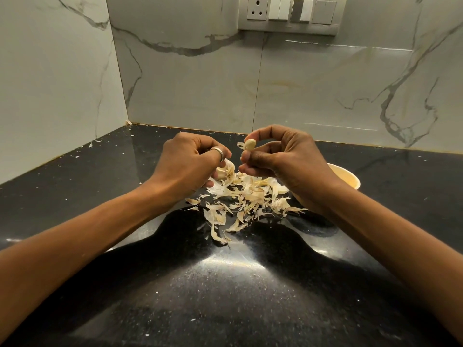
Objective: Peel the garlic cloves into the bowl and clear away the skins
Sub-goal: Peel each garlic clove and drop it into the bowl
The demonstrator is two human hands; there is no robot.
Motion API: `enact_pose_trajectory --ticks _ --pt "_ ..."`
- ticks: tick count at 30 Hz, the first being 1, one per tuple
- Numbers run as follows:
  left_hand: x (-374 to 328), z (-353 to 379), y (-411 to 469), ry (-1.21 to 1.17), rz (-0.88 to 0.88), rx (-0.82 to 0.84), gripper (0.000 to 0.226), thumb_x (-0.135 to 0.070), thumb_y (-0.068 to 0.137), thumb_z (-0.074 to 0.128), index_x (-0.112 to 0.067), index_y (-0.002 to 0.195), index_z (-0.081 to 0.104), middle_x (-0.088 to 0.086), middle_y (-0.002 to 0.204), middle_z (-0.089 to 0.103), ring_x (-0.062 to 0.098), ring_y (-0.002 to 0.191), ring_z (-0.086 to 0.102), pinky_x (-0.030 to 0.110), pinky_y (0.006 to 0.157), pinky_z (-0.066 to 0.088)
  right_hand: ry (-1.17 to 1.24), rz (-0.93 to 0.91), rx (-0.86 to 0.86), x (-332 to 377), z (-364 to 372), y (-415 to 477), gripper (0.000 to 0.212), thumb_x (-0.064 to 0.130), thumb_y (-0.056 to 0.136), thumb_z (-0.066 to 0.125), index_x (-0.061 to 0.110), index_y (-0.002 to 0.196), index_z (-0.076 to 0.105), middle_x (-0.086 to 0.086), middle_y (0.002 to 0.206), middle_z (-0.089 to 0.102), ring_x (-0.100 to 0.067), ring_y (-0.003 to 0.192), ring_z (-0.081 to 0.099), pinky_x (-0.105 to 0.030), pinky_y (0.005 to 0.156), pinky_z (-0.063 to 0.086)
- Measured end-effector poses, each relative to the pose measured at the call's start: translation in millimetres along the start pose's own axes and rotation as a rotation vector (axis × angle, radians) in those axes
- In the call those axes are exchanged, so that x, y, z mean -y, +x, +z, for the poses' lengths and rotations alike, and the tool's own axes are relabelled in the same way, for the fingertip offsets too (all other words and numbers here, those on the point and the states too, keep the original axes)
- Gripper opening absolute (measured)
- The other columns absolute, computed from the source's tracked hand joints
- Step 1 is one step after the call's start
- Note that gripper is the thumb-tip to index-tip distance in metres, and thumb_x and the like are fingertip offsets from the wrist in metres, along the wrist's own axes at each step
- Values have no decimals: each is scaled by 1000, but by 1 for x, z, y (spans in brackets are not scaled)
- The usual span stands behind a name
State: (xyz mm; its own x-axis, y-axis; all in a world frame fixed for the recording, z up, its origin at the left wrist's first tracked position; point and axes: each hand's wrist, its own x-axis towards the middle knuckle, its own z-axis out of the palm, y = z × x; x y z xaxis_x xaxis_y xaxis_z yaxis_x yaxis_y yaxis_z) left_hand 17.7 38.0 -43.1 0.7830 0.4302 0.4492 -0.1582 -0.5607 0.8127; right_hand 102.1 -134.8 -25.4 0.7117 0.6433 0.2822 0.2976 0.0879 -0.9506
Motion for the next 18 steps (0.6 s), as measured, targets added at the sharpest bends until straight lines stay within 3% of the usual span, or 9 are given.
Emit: enact_pose_trajectory --ticks 8,14,18 --pt "3 1 1 108 115 -44 4 -21 86 78 -22 82 77 -6 69 71 11 61 69 27 55 60 -74 -5 8 0 1 -2 26 -4 85 71 3 110 65 -26 98 72 -37 87 75 -34 74 64" --pt "5 -1 2 105 167 -55 18 -12 93 65 -24 89 78 -3 78 74 14 72 71 35 64 63 -99 -3 11 -2 1 -2 27 -2 85 73 3 110 65 -21 91 74 -34 83 76 -31 70 63" --pt "4 0 2 136 257 -84 2 -24 88 77 -23 89 77 -10 72 72 1 63 67 20 61 56 -126 -6 11 -2 2 -1 28 0 84 75 3 111 66 -20 90 75 -32 81 76 -29 68 62"
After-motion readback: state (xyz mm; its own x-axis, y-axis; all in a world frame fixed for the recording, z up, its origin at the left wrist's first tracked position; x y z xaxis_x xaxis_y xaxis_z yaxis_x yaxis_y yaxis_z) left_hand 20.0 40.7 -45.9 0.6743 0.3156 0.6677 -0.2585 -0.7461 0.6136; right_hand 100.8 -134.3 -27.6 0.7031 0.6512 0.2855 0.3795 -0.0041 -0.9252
